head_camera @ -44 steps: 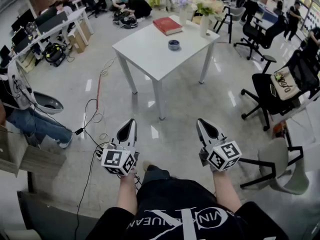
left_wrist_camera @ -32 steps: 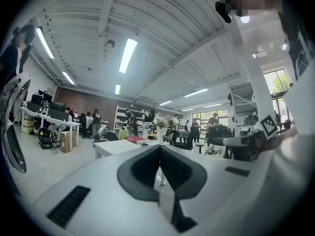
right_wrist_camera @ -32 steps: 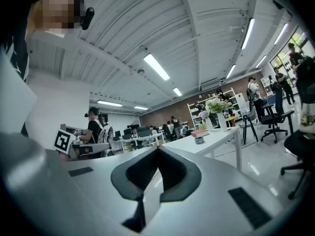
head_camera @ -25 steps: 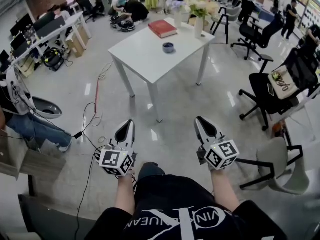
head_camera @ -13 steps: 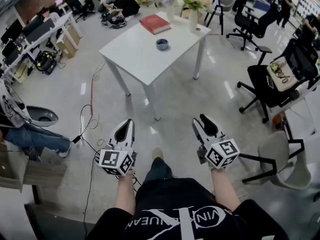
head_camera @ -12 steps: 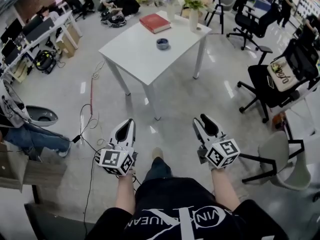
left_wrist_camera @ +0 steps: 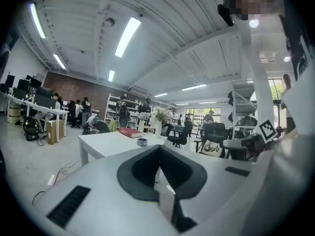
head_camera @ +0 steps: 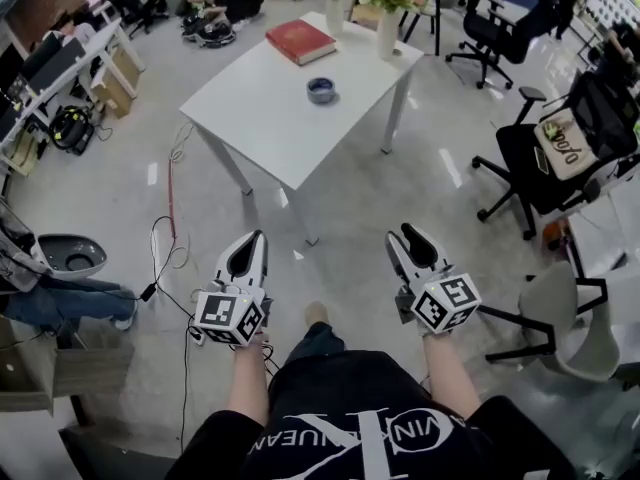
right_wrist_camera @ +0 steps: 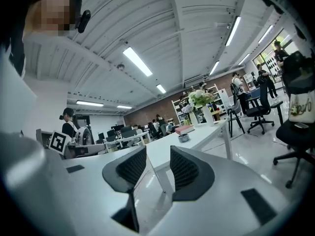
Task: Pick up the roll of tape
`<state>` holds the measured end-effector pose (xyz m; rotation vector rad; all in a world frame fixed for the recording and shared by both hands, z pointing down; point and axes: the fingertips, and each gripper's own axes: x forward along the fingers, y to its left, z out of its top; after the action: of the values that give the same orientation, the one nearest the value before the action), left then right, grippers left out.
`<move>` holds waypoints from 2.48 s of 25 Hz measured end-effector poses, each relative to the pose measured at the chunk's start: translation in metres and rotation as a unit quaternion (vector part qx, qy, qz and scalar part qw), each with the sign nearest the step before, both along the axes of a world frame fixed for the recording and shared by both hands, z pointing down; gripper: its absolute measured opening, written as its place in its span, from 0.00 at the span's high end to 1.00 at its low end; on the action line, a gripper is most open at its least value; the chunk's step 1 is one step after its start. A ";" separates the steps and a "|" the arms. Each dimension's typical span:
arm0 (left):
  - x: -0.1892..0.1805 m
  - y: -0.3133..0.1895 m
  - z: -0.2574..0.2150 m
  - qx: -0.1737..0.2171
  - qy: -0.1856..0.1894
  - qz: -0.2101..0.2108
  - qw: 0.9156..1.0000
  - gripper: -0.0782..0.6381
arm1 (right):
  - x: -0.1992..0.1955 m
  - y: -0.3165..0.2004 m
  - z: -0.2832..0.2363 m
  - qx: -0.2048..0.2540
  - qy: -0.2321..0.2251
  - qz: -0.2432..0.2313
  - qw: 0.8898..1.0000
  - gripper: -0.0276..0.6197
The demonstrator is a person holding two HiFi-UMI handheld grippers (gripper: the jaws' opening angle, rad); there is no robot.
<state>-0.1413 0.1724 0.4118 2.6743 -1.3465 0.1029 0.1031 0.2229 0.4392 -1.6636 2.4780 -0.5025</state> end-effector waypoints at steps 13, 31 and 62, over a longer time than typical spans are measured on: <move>-0.010 -0.113 0.006 -0.011 0.012 0.056 0.998 0.89 | -0.023 -0.089 0.010 -0.018 -0.011 0.046 0.999 0.71; -0.021 -0.180 0.031 -0.037 0.028 0.063 0.997 0.89 | -0.043 -0.157 0.014 -0.022 -0.006 0.036 0.999 0.71; 0.044 -0.393 0.041 -0.047 0.017 -0.044 0.998 0.89 | 0.011 -0.435 0.050 -0.088 -0.004 -0.096 0.991 0.72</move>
<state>-0.0975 -0.2204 0.4529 2.5252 -1.4099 0.1080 0.1137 -0.2122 0.4893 -1.4799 2.6719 -0.7695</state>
